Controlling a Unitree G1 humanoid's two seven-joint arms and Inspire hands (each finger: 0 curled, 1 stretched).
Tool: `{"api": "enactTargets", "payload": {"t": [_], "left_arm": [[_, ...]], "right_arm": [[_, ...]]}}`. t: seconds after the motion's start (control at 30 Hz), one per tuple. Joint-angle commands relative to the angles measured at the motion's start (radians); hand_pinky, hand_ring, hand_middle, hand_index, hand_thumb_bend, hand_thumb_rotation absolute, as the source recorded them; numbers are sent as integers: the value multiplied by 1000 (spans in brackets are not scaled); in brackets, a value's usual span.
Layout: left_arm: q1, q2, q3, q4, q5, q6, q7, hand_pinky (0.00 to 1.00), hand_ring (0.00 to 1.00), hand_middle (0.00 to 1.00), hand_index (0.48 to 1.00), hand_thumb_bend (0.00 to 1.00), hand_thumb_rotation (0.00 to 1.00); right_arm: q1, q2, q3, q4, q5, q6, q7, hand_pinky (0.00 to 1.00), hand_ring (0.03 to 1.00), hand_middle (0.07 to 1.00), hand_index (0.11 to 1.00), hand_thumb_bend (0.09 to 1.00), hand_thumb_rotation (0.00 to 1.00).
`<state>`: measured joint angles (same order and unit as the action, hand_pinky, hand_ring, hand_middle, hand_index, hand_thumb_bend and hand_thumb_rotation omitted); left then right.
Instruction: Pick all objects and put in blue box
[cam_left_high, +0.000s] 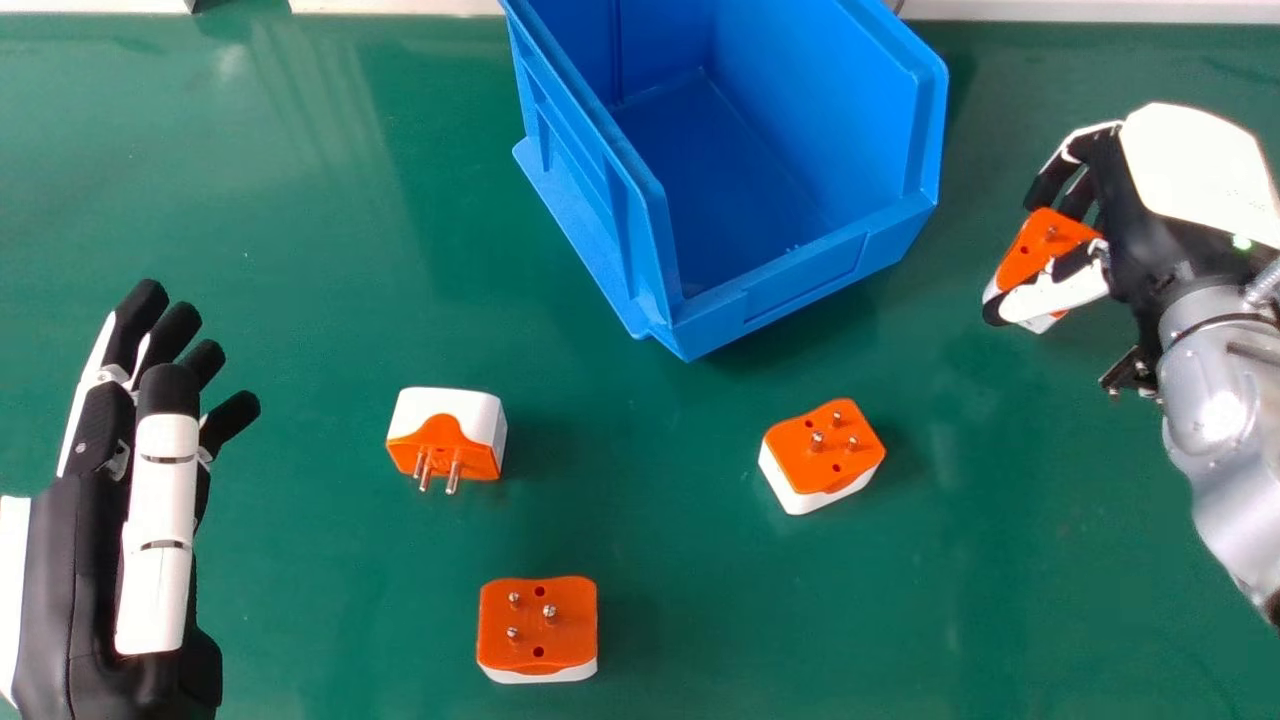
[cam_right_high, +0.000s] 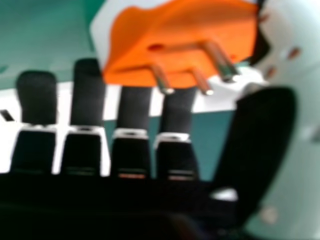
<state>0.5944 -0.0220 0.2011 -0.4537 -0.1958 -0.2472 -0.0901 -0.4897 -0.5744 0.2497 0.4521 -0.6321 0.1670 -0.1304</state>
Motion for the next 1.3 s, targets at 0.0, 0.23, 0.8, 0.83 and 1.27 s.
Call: {"api": "enactTargets", "payload": {"t": [0.0, 0.23, 0.8, 0.83, 1.27], "left_arm": [[4, 5, -1, -23, -2, -6, -2, 837, 909, 923, 909, 553, 793], [-6, 6, 1, -13, -3, -11, -3, 873, 925, 937, 921, 546, 808], [-54, 9, 8, 8, 4, -8, 4, 908, 940, 947, 934, 514, 837], [-56, 9, 7, 9, 3, -8, 3, 907, 939, 947, 935, 514, 836], [-78, 11, 7, 24, 12, -16, 2, 914, 942, 948, 937, 493, 846]], "right_arm": [[37, -26, -51, -108, 13, 19, 14, 291, 418, 491, 527, 494, 2], [227, -20, -146, -452, 25, 98, 113, 306, 428, 511, 509, 494, 0], [593, 38, -205, -1041, -9, 165, 282, 299, 423, 524, 522, 491, 0], [599, 42, -202, -1053, -16, 160, 283, 298, 422, 523, 527, 490, 0], [513, 78, -176, -1088, 0, 57, 331, 292, 414, 517, 534, 489, 0]]}}
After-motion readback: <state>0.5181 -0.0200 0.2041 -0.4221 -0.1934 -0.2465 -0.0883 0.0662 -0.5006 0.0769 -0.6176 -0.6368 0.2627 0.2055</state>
